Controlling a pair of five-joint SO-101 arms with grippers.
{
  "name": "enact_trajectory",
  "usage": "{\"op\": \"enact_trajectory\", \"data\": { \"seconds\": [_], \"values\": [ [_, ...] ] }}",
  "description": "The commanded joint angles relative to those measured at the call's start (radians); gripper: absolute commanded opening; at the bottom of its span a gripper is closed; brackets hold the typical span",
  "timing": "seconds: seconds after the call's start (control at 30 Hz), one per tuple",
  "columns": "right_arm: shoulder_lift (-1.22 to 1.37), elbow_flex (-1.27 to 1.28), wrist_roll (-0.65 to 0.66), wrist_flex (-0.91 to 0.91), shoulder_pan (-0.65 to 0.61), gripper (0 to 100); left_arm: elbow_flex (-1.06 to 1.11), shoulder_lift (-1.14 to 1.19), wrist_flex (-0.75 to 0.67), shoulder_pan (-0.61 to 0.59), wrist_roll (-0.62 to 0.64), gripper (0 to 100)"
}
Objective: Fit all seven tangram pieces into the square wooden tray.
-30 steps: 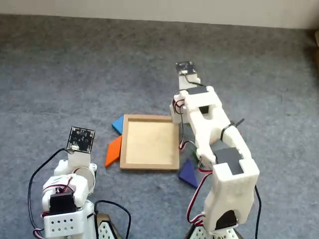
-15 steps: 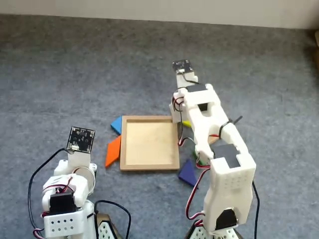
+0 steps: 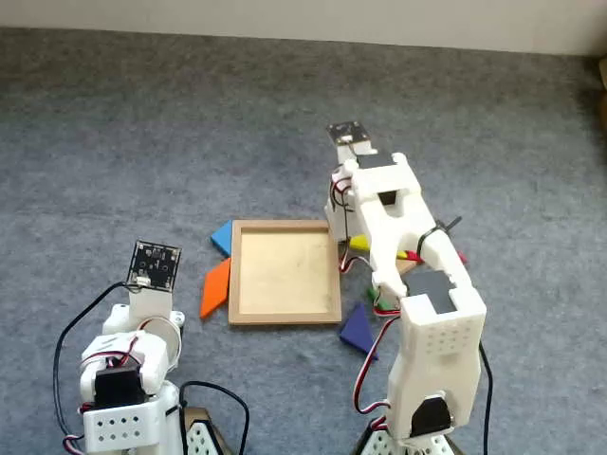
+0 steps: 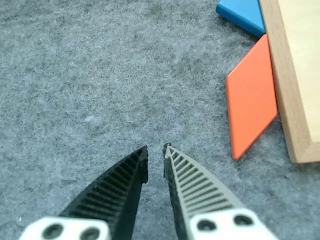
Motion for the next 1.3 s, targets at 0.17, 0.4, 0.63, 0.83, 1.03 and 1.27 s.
{"op": "enact_trajectory", "data": {
  "seconds": [0.17, 0.4, 0.63, 0.83, 1.03, 1.27],
  "values": [
    [0.002, -0.048, 0.084, 0.028, -0.047, 37.5, 0.004, -0.036, -0.018, -0.01, 0.0, 7],
    [0.002, -0.016, 0.155, 0.05, -0.061, 37.5, 0.005, -0.036, -0.026, -0.01, 0.0, 7],
    [0.002, -0.016, 0.189, 0.091, -0.064, 37.5, 0.024, -0.036, -0.06, -0.01, 0.0, 7],
    [0.002, -0.016, 0.189, 0.091, -0.064, 37.5, 0.024, -0.036, -0.06, -0.01, 0.0, 7],
    [0.028, -0.021, 0.189, 0.085, -0.059, 33.4, 0.024, -0.036, -0.06, -0.01, 0.0, 7],
    [0.102, -0.025, 0.189, 0.093, -0.053, 28.3, 0.024, -0.036, -0.058, -0.01, 0.0, 7]
  ]
}}
